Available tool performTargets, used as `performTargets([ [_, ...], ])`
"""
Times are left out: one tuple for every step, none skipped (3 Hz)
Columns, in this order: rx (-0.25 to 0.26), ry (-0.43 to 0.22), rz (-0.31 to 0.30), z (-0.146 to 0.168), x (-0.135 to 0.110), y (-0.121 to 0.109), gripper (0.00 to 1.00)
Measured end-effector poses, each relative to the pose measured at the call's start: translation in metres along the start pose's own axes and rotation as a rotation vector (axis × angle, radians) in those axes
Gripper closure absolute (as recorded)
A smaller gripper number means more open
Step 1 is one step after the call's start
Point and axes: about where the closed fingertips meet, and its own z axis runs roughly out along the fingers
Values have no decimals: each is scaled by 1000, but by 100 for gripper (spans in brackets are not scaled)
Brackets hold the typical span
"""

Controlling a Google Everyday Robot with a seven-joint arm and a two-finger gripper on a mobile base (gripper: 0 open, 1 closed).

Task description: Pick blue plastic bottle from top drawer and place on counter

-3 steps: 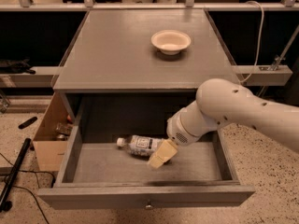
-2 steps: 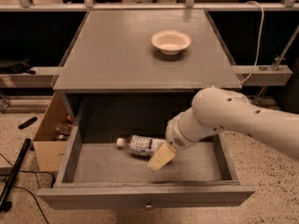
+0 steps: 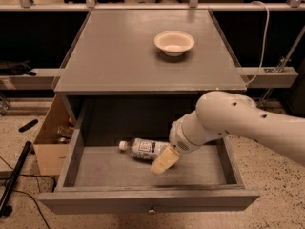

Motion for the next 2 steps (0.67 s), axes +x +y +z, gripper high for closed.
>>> performTargets([
  [-8, 10, -9, 29, -8, -12, 0],
  [-22, 22, -21, 55, -12, -22, 0],
])
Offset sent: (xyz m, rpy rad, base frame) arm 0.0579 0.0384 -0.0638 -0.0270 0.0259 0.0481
